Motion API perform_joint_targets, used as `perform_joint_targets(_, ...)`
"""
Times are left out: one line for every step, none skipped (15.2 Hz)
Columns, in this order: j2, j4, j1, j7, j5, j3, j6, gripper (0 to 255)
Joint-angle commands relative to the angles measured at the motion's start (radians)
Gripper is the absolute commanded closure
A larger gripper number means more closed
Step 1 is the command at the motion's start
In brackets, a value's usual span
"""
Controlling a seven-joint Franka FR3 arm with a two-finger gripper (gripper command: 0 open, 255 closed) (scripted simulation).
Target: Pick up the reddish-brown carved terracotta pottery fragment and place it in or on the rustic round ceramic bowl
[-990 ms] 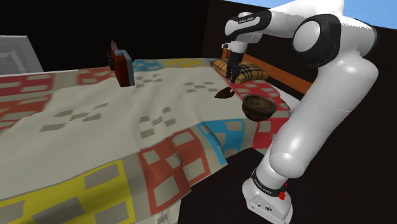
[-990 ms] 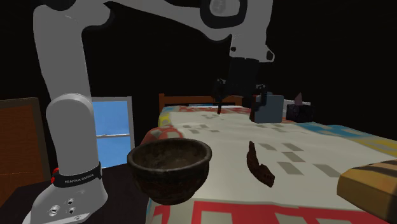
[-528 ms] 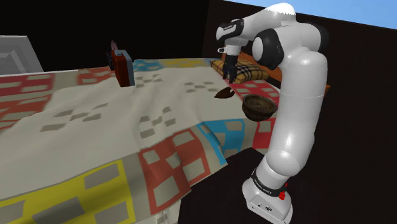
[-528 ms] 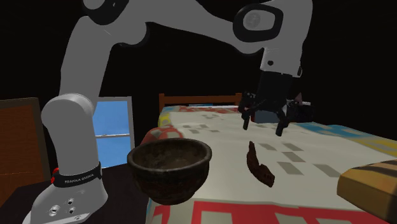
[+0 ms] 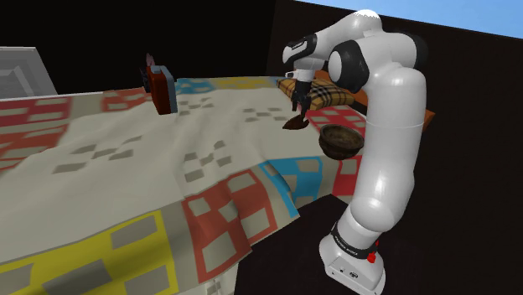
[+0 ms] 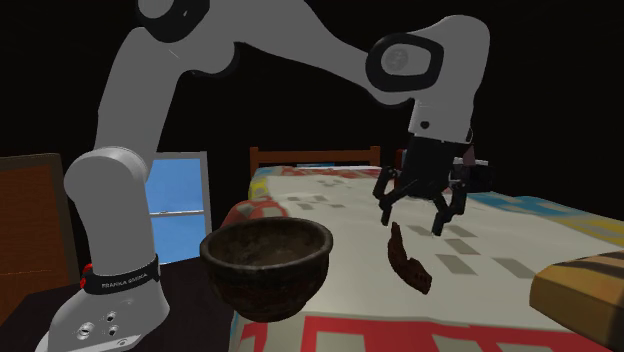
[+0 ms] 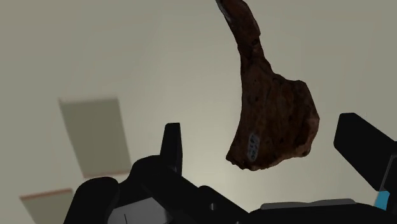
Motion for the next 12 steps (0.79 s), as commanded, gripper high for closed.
perform_joint_targets(-0.001, -0.011, 0.002, 0.0, 0.001, 0.0, 0.011, 0)
perform_joint_targets(-0.001, -0.011, 0.002, 0.0, 0.001, 0.001, 0.011, 0)
perform_joint_targets(-0.001, -0.011, 0.002, 0.0, 0.001, 0.001, 0.011, 0)
perform_joint_targets(-0.001, -0.011, 0.002, 0.0, 0.001, 0.001, 0.011, 0)
perform_joint_targets(-0.001, -0.011, 0.002, 0.0, 0.001, 0.001, 0.011, 0)
perform_joint_targets(-0.001, -0.011, 0.002, 0.0, 0.001, 0.001, 0.011, 0)
perform_joint_targets(-0.001, -0.011, 0.002, 0.0, 0.001, 0.001, 0.011, 0)
perform_joint_targets(-0.001, -0.011, 0.002, 0.0, 0.001, 0.001, 0.011, 255)
perform_joint_targets(-0.001, -0.011, 0.002, 0.0, 0.001, 0.001, 0.011, 255)
perform_joint_targets(-0.001, -0.011, 0.002, 0.0, 0.001, 0.001, 0.011, 255)
perform_joint_targets(-0.001, -0.011, 0.001, 0.0, 0.0, 0.0, 0.011, 255)
perform_joint_targets(-0.001, -0.011, 0.002, 0.0, 0.0, 0.0, 0.011, 255)
